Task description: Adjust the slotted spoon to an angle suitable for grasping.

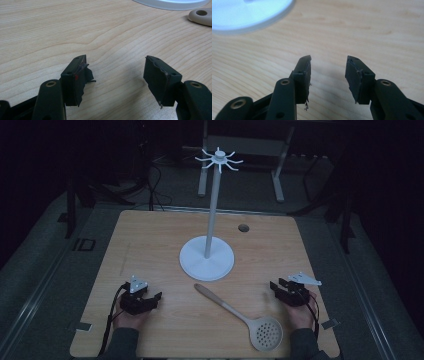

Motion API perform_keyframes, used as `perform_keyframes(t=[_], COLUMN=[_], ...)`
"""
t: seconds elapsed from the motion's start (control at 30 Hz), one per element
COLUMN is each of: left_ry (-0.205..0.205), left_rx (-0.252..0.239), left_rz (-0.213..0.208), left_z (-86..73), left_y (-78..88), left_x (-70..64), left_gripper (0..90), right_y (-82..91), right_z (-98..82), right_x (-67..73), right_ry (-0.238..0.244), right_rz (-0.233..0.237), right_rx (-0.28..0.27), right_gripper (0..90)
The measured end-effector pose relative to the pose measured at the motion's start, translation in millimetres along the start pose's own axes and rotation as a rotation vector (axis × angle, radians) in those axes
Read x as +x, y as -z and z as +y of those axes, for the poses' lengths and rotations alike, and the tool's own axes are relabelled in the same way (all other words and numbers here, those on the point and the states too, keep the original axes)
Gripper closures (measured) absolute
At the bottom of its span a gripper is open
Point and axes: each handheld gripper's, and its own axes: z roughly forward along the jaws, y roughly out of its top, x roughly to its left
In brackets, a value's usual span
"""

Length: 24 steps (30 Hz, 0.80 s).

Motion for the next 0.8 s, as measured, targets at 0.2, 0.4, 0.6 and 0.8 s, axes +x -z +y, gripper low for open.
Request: perform_keyframes(t=[0.2,0.4,0.6,0.8], left_ry=[-0.004,-0.002,-0.002,-0.002], left_rx=[0.000,-0.004,-0.006,-0.007], left_rz=[0.002,0.005,0.010,0.008], left_z=[-0.3,-0.5,-0.4,-0.4], left_y=[0.2,0.4,0.4,0.4], left_x=[-0.8,-0.8,-1.0,-1.0], left_gripper=[36.0,36.0,36.0,36.0], right_y=[11.7,23.3,36.6,39.2], right_z=[5.8,15.5,32.6,45.9], right_x=[3.9,8.2,21.1,34.3], right_ry=[0.024,0.029,0.104,0.156], right_rz=[0.009,0.019,0.013,0.008], right_rx=[-0.055,-0.064,-0.052,-0.042], right_gripper=[59.3,58.8,56.5,55.1])
